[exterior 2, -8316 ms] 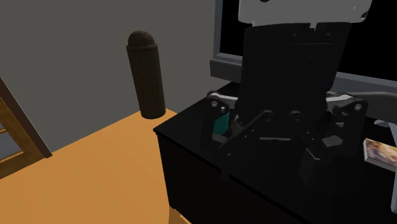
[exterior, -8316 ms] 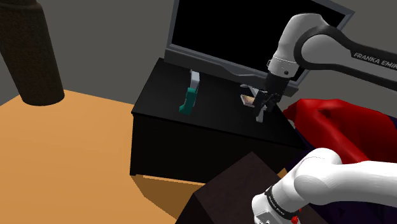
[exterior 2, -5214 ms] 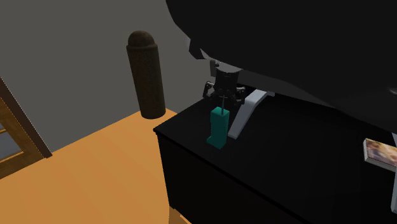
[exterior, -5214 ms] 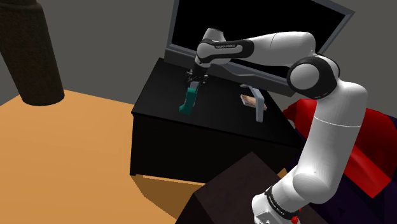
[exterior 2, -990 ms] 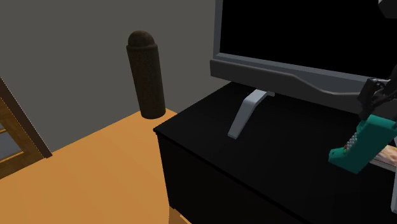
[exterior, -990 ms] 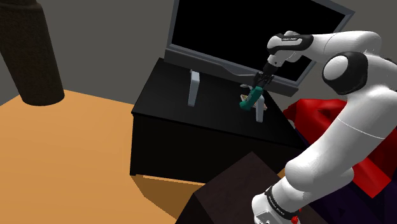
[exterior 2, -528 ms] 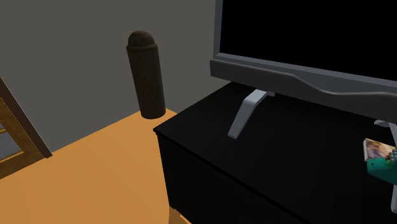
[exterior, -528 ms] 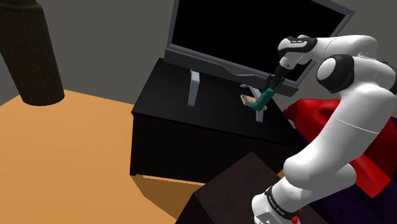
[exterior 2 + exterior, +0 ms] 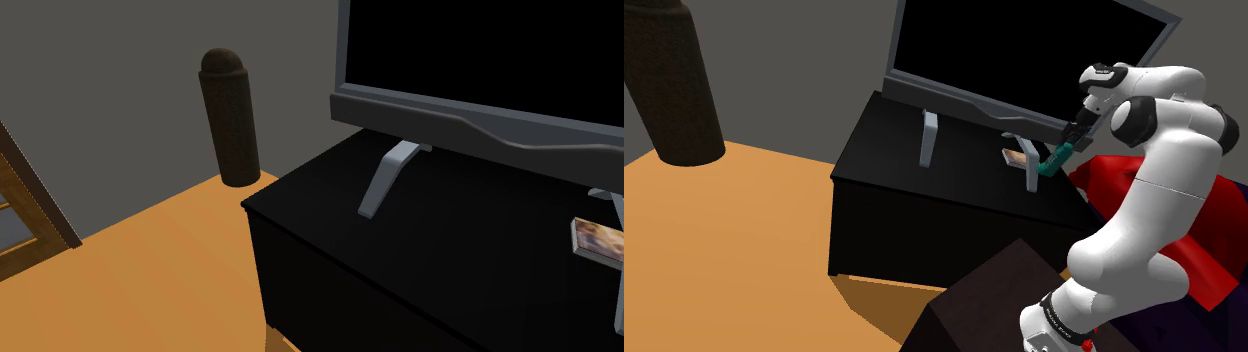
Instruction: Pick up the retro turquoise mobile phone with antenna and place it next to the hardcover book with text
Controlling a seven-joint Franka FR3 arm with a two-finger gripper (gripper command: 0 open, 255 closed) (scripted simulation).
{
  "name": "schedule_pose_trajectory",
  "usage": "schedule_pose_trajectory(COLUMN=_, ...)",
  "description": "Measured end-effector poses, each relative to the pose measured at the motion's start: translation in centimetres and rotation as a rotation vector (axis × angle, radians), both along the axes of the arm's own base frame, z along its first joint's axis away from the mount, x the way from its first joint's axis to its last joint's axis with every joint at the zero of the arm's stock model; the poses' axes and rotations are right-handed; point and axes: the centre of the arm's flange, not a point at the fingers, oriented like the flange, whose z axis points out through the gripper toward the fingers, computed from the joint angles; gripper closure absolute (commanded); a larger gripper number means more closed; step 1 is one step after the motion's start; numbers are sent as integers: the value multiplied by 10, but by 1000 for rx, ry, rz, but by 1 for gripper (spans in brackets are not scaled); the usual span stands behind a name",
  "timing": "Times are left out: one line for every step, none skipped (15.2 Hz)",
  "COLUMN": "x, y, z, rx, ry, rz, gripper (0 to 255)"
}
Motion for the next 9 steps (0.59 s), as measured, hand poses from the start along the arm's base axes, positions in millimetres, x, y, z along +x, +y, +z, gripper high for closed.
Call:
schedule_pose_trajectory(x=-4, y=-13, z=-1, rx=-1, ry=0, rz=0, gripper=255)
schedule_pose_trajectory(x=-11, y=-24, z=-1, rx=0, ry=0, rz=0, gripper=255)
schedule_pose_trajectory(x=-19, y=-33, z=-1, rx=0, ry=0, rz=0, gripper=255)
schedule_pose_trajectory(x=-23, y=-46, z=0, rx=-1, ry=0, rz=0, gripper=255)
schedule_pose_trajectory(x=-28, y=-52, z=-3, rx=0, ry=0, rz=0, gripper=255)
schedule_pose_trajectory(x=-30, y=-55, z=-7, rx=0, ry=0, rz=0, gripper=255)
schedule_pose_trajectory(x=-30, y=-57, z=-12, rx=0, ry=0, rz=1, gripper=255)
schedule_pose_trajectory(x=-30, y=-59, z=-17, rx=0, ry=0, rz=1, gripper=255)
schedule_pose_trajectory(x=-31, y=-60, z=-22, rx=1, ry=0, rz=1, gripper=255)
